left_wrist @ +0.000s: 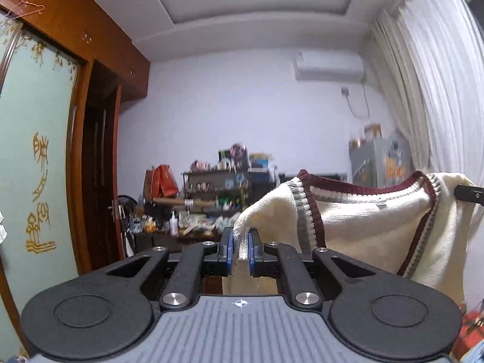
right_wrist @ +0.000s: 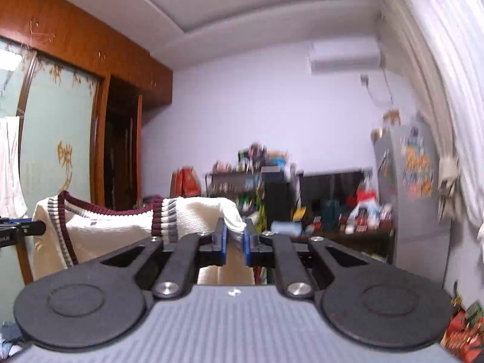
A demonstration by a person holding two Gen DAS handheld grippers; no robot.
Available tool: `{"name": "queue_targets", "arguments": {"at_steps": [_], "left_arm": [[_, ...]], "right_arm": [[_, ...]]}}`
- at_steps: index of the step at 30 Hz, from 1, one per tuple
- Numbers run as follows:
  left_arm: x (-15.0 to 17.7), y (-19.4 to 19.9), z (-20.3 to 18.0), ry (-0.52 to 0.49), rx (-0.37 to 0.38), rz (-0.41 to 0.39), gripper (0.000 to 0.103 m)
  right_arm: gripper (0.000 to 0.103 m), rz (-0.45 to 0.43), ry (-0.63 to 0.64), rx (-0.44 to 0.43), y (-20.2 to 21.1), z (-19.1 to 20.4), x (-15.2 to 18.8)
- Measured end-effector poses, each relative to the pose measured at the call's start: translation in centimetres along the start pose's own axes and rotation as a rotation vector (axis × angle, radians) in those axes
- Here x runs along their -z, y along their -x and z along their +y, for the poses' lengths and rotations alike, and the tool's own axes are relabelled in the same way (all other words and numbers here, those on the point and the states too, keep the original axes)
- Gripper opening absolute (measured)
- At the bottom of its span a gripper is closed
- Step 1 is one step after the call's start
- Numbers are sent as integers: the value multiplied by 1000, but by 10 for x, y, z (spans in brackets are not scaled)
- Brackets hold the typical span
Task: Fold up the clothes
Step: 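Raise the sweater by its shoulders with both tools to shake it out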
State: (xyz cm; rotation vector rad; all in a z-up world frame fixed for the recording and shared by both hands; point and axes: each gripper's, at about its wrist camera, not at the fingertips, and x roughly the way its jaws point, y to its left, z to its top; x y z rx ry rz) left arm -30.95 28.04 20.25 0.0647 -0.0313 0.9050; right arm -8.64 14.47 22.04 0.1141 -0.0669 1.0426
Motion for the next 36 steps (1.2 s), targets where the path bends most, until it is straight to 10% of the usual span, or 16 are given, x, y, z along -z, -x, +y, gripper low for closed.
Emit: {"name": "queue_targets", "arguments": {"at_steps": [7,15,23,36], "left_arm": [[-39,43,-5,10,59,-93,9],[-15,23,-8,23,122,33,9],[81,-82,-33,30,131,303,9],[203,-307,-83,-24,41,575,10]], "right_arm": [[11,-100,10,25,66,4,-79],[11,-88,-15,31,128,-9,-100],[11,132,-57,75,65,-46,-10],[11,375,-111,186,-151,-115,159]]}}
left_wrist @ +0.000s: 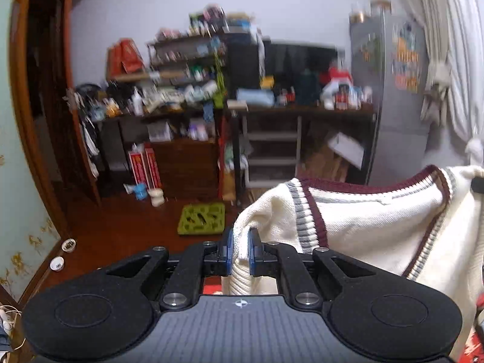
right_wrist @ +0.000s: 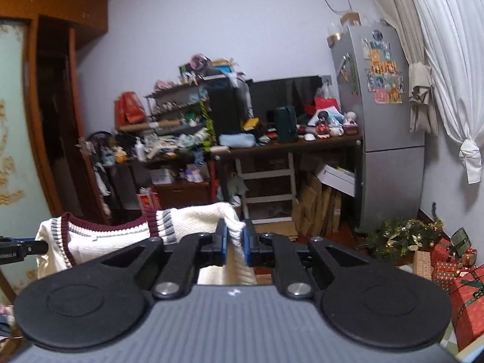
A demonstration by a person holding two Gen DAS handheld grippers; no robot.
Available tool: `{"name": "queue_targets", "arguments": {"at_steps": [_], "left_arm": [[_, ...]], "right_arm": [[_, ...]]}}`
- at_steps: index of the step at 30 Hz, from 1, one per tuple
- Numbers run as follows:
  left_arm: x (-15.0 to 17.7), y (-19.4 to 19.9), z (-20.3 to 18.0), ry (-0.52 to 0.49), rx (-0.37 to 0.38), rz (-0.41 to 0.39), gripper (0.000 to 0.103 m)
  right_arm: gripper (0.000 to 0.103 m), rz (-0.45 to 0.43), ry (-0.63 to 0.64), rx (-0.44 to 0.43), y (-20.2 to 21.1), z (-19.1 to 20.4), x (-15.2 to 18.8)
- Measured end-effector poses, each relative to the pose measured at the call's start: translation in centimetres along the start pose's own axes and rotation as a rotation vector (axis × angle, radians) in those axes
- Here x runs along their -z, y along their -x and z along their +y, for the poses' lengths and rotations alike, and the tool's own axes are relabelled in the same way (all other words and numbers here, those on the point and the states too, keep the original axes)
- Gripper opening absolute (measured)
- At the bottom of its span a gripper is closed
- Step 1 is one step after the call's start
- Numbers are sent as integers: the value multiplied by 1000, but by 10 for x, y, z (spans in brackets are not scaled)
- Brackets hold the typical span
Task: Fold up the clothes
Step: 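Raise the sweater by its shoulders with both tools to shake it out, then lower the sweater flat onto the bed and open both tools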
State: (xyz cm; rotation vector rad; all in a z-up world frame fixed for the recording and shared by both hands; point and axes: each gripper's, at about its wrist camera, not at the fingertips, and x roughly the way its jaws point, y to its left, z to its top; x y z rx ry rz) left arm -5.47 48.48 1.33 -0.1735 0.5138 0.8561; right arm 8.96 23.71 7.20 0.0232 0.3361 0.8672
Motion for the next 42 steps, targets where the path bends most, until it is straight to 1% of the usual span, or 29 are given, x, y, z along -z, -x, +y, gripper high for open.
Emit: {"name": "queue_targets", "arguments": {"at_steps": [2,3,4,5,6,8,9,10,11,12,14,15,16,17,18,20,21,22,27,30,33,35,38,42], "left_arm": [[10,-35,-5,-16,0,67,14],[17,-51,-6,-25,-15,97,19],[25,-66,-7,-36,-32,127,29],[35,-78,-8,-52,-53,157,37],[44,-88,-8,-61,-63,183,48],[63,-98,-4,-53,-41,221,49],[73,-98,0,-42,-27,237,53],[81,-97,3,-35,-17,248,59],[90,-96,5,-27,-9,259,62],[99,-93,8,-16,-2,268,64],[116,-85,12,0,34,291,68],[125,-78,13,6,58,303,72],[135,-70,13,13,78,312,77],[145,-62,12,16,95,320,79],[154,-54,9,13,107,325,82],[174,-38,1,-7,125,332,87],[184,-31,-3,-14,133,334,92],[195,-25,-8,-19,141,339,96],[258,-5,-33,-30,165,408,97],[293,1,-44,-43,156,456,97],[321,5,-54,-77,134,482,97],[331,10,-57,-86,127,473,97],[336,17,-56,-68,131,453,102],[338,17,-53,-60,135,426,103]], "right_arm": [[11,38,-5,13,-50,-3,10],[12,65,-7,20,-81,-8,17],[15,96,-11,28,-113,-13,23],[24,124,-14,42,-142,-17,31],[28,152,-18,60,-167,-21,42],[42,186,-26,76,-193,-27,66],[46,201,-31,80,-203,-30,78],[54,212,-32,81,-210,-32,90],[62,219,-30,80,-214,-33,103],[65,227,-29,79,-215,-34,115],[74,248,-27,74,-209,-32,138],[77,259,-23,64,-200,-29,149],[82,268,-19,54,-185,-26,161],[87,276,-15,47,-172,-22,172],[90,283,-9,39,-154,-16,181],[98,309,15,17,-130,-3,204],[102,325,28,13,-118,3,216],[102,337,39,14,-102,9,228],[103,420,98,-2,-46,37,297],[103,476,78,6,-20,41,328],[103,520,50,16,-4,41,355],[103,540,41,30,0,39,367],[103,566,27,37,7,40,387],[103,608,55,50,8,45,392]]}}
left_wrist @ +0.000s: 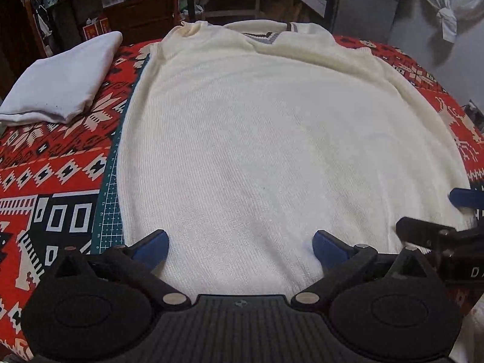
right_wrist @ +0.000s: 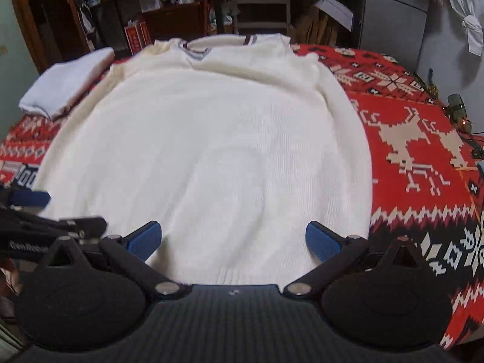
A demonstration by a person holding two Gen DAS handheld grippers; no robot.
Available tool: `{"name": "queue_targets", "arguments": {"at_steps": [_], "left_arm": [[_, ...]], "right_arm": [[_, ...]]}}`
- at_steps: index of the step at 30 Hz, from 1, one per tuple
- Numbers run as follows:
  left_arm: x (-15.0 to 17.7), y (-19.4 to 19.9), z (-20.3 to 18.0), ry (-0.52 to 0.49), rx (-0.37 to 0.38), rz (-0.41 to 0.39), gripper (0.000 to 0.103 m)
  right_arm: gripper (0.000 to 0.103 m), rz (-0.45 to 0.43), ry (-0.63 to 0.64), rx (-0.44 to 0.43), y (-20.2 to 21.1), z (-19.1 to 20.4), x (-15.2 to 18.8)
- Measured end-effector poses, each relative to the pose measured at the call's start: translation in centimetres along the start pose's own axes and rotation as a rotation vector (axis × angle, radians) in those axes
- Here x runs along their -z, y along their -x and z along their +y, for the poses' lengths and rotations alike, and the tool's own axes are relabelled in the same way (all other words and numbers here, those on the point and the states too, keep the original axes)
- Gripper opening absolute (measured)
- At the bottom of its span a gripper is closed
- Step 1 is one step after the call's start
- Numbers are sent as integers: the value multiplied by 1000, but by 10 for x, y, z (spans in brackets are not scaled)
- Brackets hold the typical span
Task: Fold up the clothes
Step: 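Lower the sweater flat onto the bed and open both tools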
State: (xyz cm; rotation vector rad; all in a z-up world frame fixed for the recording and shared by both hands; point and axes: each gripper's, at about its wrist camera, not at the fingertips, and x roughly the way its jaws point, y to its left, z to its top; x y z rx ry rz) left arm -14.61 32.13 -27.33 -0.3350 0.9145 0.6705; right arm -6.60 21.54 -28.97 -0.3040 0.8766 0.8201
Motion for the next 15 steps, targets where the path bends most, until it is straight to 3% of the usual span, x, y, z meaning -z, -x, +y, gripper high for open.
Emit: {"name": "queue_targets", "arguments": {"at_steps": [6,15], "left_arm": [[9,1,1,-13,9,-59,103],[28,6,1,-29,20,-189,103]], "right_arm": [[103,-18,53,35,0,8,2],[103,-54,14,27,6,5,4]]}}
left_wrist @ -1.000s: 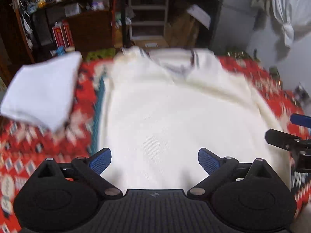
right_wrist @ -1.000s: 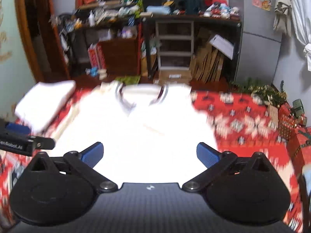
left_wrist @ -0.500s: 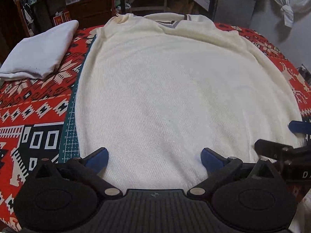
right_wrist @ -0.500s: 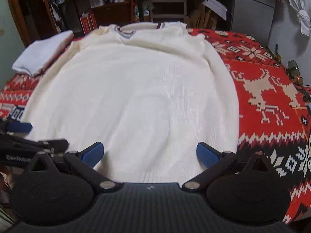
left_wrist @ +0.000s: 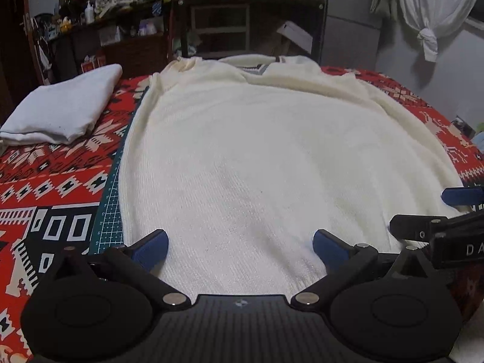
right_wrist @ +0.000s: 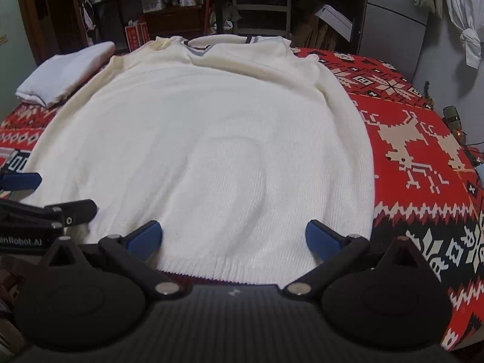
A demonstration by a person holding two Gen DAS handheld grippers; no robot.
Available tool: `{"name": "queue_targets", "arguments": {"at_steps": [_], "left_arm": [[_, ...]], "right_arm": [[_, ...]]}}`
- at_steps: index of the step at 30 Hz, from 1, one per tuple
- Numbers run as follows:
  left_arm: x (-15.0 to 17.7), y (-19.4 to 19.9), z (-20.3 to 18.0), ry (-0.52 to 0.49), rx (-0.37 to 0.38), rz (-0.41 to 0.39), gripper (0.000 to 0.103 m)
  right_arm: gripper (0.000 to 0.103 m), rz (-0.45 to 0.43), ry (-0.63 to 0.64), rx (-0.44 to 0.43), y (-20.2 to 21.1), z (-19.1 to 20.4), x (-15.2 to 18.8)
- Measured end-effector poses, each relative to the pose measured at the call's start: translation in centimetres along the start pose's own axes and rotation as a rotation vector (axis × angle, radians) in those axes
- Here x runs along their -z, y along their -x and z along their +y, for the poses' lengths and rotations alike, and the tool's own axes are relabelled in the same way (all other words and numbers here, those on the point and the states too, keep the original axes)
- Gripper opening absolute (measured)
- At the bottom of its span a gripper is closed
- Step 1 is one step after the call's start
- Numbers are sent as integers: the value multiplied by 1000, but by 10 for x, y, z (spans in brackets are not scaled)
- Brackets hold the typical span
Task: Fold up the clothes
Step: 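Lower the sweater flat onto the bed and open both tools, then grasp the maroon-striped hem with both tools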
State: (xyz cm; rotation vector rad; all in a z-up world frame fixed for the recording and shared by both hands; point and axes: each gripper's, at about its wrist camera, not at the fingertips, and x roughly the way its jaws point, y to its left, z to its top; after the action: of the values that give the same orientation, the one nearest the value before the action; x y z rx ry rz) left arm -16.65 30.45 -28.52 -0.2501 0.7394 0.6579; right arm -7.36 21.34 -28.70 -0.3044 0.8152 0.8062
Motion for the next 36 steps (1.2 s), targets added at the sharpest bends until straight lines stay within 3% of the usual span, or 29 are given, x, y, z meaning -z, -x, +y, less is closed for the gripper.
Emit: {"name": "queue_targets", "arguments": {"at_steps": [8,14,18,22,28,33,36], "left_arm": [[4,0,1,-7,4,-31,103],[-3,-2,4,-14,22,17,102],[-13,5,14,7,68,63,83],[-25,27,31,52,100,83,66],[-29,63,66,150,119,91,63],[-9,69,87,243,139,155,48],[6,62,87,282,177,198,39]], "right_arm": [[103,12,7,33,-4,6,0],[103,35,0,40,-6,7,-2],[102,57,-6,57,-1,11,-5],[102,19,-23,36,24,13,-10],[101,-91,-74,60,76,-3,-13],[81,-139,-150,126,100,-32,6],[60,-121,-245,141,102,-48,20]]}}
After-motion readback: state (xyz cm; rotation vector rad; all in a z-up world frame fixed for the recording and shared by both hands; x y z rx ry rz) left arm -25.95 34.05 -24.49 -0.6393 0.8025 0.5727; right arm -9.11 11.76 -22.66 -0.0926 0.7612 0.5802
